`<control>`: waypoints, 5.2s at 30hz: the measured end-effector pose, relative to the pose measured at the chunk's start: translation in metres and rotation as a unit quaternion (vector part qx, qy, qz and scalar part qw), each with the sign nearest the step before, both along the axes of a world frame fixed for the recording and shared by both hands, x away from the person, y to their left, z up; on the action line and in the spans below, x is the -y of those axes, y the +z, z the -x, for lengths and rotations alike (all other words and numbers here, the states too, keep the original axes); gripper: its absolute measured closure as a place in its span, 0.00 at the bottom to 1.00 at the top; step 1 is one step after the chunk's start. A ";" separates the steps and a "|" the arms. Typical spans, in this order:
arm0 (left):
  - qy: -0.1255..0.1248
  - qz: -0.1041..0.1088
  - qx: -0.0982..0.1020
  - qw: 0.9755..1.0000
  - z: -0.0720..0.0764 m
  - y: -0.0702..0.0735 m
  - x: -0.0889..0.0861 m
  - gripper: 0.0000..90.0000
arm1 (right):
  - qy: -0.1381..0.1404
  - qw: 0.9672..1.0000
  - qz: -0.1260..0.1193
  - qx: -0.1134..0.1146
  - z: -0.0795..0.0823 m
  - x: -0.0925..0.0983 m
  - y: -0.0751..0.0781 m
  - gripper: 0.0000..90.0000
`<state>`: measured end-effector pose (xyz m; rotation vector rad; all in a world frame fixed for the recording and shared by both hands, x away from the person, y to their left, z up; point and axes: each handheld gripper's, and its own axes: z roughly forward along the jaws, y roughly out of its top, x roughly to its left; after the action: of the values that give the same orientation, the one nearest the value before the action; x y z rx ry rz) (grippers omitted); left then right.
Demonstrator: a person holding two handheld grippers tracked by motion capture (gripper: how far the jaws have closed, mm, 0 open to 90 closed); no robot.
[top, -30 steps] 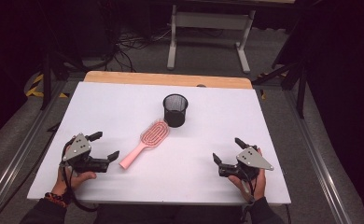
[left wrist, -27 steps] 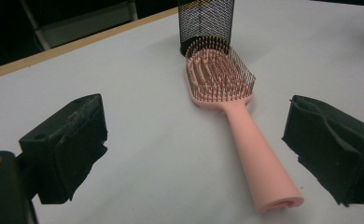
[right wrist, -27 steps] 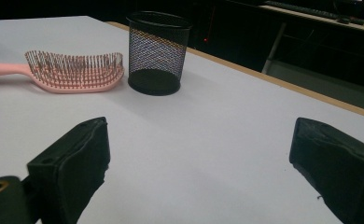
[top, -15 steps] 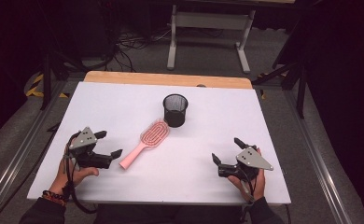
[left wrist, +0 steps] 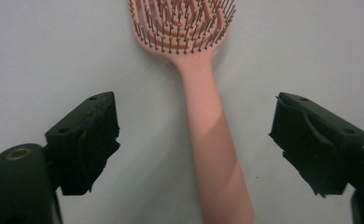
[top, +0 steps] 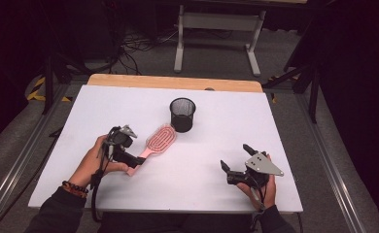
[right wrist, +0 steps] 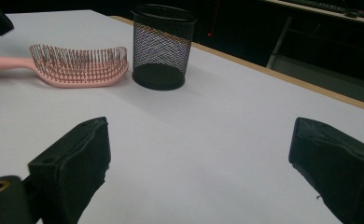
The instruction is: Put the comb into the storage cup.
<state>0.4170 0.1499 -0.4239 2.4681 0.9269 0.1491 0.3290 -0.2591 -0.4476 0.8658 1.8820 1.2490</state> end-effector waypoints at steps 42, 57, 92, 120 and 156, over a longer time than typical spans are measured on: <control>0.029 0.004 0.056 0.998 -0.008 -0.020 0.012 0.77 | 0.023 0.999 0.029 -0.031 -0.003 -0.006 -0.006 0.08; 0.032 0.057 0.184 0.981 0.024 0.002 -0.001 0.77 | 0.019 0.999 0.027 -0.025 -0.002 -0.005 -0.005 0.08; 0.017 0.189 0.300 0.935 0.031 -0.002 0.011 0.77 | -0.003 0.999 -0.006 0.050 -0.021 -0.021 0.033 0.10; -0.020 0.206 0.334 0.919 0.038 -0.007 0.053 0.77 | 0.104 0.991 -0.076 0.030 -0.037 -0.093 0.060 0.06; -0.033 0.188 0.365 0.911 0.049 -0.023 0.081 0.77 | 0.141 0.960 -0.242 -0.033 -0.047 -0.091 0.061 0.69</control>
<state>0.3680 0.0691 -0.4468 1.8437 0.4777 0.7380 0.3759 -0.1685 -0.3863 0.9129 1.8236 1.9301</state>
